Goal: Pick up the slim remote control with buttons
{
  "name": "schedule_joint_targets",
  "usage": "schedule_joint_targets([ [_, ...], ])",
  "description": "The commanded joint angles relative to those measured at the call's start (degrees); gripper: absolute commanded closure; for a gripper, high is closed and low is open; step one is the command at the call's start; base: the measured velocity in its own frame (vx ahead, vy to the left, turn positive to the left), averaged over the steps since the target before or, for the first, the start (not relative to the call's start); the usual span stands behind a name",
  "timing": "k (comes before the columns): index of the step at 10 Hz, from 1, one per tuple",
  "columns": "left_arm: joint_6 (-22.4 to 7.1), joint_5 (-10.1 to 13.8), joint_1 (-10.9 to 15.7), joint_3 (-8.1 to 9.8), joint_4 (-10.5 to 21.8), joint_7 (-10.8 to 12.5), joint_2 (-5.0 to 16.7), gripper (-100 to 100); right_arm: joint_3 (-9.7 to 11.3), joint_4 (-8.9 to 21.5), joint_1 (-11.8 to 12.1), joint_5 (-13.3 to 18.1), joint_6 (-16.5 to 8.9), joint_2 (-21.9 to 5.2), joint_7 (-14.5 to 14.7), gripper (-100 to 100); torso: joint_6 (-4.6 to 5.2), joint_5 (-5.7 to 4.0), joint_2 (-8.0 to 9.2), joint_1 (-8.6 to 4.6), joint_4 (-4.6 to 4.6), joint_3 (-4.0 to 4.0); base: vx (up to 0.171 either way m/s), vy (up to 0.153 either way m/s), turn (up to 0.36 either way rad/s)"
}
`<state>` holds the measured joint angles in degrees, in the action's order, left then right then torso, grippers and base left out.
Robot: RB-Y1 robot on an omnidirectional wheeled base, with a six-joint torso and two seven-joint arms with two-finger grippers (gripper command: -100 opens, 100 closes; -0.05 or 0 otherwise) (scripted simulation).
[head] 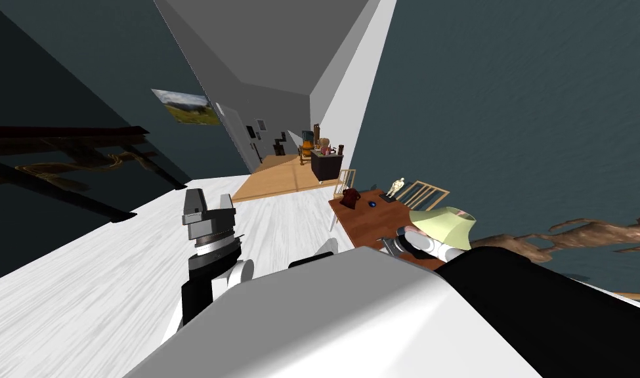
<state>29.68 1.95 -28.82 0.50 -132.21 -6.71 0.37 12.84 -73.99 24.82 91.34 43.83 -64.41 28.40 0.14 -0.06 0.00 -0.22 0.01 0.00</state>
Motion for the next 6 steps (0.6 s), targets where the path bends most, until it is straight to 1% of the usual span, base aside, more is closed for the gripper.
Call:
schedule_joint_targets([
  [1,0.0,0.0,0.0,0.00,0.0,0.0,0.0,0,1.5,2.2,-0.5,2.5,0.2,0.0,1.0,-100,0.00,0.00,0.00,0.00,0.00,0.00,0.008,-0.057,0.093],
  [3,0.0,0.0,0.0,0.00,0.0,0.0,0.0,0,3.8,4.9,-1.1,5.8,0.4,-0.1,2.1,-100,0.00,0.00,-0.07,-0.06,-0.01,-0.04,0.023,-0.093,0.114],
  [5,0.0,0.0,0.0,0.00,0.0,0.0,0.0,0,5.5,6.5,-1.5,7.7,0.5,0.4,2.8,-100,0.00,-0.03,-0.09,-0.17,-0.02,-0.05,0.020,-0.107,0.090],
  [6,0.0,0.0,0.0,0.01,0.0,0.0,0.0,0,4.8,5.6,-0.9,7.0,0.3,0.1,2.6,-100,0.00,-0.03,-0.09,-0.17,-0.02,-0.05,0.008,-0.050,0.017],
])
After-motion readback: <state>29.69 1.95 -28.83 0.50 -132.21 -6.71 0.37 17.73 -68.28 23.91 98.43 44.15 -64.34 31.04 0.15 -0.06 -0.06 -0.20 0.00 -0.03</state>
